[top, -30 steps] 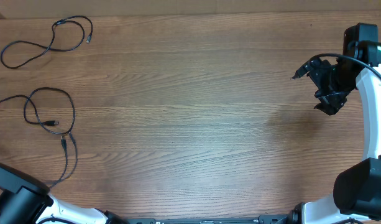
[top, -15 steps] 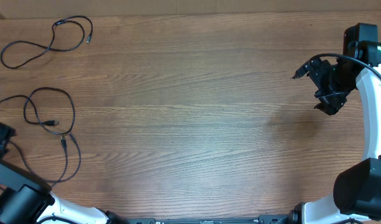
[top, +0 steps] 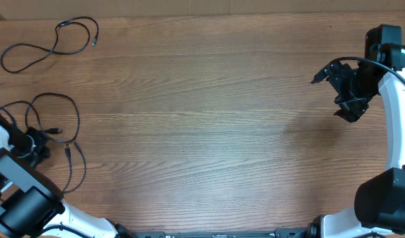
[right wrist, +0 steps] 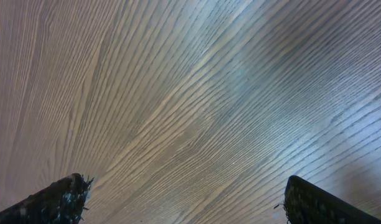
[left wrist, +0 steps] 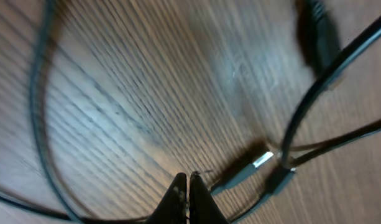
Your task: Untangle cables
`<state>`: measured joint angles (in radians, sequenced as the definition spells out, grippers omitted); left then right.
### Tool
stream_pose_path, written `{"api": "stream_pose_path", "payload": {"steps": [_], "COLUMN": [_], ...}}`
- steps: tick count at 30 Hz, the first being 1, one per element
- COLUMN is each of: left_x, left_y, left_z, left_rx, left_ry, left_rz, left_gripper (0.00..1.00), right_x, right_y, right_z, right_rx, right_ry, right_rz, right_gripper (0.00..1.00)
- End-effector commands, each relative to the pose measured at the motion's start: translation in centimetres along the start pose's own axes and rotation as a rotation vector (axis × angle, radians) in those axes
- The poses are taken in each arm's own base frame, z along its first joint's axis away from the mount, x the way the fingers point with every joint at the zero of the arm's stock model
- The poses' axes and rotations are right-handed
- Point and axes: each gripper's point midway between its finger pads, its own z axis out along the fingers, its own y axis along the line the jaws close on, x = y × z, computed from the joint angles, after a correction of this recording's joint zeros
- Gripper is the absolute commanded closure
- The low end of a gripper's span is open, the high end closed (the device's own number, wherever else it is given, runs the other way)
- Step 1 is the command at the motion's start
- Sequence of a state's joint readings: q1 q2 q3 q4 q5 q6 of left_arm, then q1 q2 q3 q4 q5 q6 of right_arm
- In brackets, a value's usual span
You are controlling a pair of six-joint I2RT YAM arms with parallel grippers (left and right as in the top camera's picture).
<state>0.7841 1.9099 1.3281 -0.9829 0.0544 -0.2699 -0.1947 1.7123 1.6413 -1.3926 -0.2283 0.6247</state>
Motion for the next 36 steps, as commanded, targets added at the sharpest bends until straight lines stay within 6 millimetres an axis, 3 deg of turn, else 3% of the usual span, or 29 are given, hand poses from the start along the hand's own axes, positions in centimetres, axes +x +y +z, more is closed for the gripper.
{"api": "stream_pose_path", "payload": {"steps": [1,18,27,36], "left_x": [1.2,4.2,6.5,8.7], "left_y": [-0.2,1.1,2.3,2.1], "left_z": [1.3,5.1,4.9,4.5], "left_rx": [-0.017,-0.046,-0.115,-0.095], "left_ry": [0.022,0.063,0.143,0.241], "left_rz": [-0.002,-0.048,-0.163,-0.146], "left_gripper": [0.96,0.96,0.95,0.96], "right_x": [-0.2,-0.1,-0.2,-0.2], "right_y": [-0.1,-0.1,-0.1,-0.1], "right_z": [0.0,0.0,0.0,0.0], "right_rx": [0.005,0.005,0.005,0.005], "right_ry": [-0.006,-0.006,-0.006,-0.006], "right_rz": [0.002,0.002,0.002,0.001], "right_gripper": [0.0,0.0,0.0,0.0]}}
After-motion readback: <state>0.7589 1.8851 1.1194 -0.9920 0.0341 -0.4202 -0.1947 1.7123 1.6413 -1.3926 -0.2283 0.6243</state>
